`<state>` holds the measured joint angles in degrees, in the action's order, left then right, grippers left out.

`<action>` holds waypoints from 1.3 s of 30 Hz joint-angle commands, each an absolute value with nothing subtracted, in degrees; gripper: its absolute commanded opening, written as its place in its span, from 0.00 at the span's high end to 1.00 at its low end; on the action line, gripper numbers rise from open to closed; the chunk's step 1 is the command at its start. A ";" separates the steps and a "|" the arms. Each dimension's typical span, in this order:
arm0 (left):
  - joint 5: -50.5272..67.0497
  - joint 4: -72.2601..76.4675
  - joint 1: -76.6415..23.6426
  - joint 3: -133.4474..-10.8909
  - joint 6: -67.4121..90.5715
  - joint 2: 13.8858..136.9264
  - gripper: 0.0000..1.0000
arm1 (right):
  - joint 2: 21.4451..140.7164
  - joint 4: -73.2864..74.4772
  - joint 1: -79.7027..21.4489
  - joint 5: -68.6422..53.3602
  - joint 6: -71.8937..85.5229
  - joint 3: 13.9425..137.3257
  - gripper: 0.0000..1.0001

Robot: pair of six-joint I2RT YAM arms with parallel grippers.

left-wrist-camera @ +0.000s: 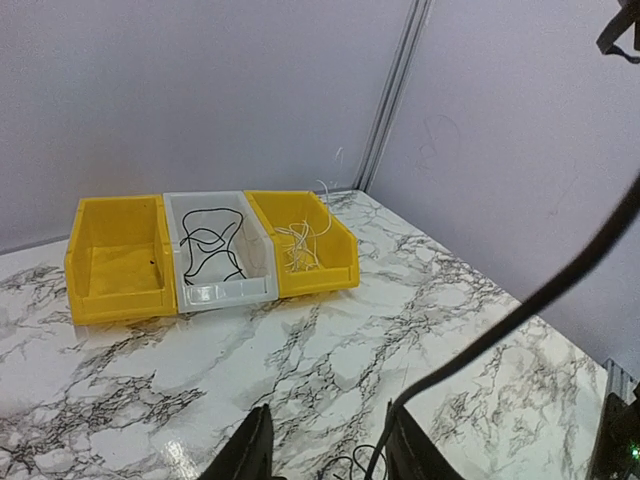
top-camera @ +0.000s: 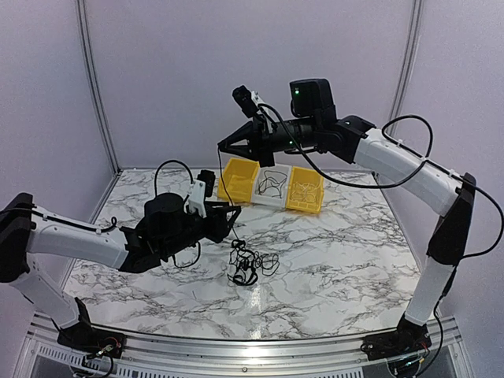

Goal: Untangle the cables

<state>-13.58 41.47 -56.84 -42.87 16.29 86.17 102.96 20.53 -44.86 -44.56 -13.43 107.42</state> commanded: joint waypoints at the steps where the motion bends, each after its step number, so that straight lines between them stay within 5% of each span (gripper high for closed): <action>1: -10.24 42.47 -55.30 -45.40 16.61 88.22 0.71 | 103.71 19.23 -45.30 -45.06 -12.83 108.05 1.00; 6: -10.98 43.79 -54.76 -44.20 17.79 88.15 0.96 | 103.23 19.05 -45.24 -43.69 -13.91 104.87 1.00; 13: -16.16 45.18 -54.69 -38.09 24.29 82.69 1.00 | 102.21 11.06 -44.45 -31.06 -18.20 83.50 0.45; 20: -22.66 45.18 -54.67 -31.88 30.33 79.41 1.00 | 110.48 8.33 -46.06 -31.28 -22.32 74.89 0.26; 26: -24.44 45.18 -54.67 -28.94 32.04 77.14 1.00 | 119.67 11.42 -47.76 -30.56 -23.38 80.28 0.27; 33: -25.56 42.98 -54.67 -28.81 29.57 71.22 1.00 | 127.50 15.46 -49.06 -27.94 -20.71 84.46 0.61; 39: -25.99 28.46 -54.67 -40.27 19.32 60.47 1.00 | 127.82 16.19 -48.87 -24.98 -19.34 83.42 0.64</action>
<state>-24.56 37.15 -55.00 -31.16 27.57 67.07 125.80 12.86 -48.64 -30.09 -20.56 83.79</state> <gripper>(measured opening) 0.007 0.363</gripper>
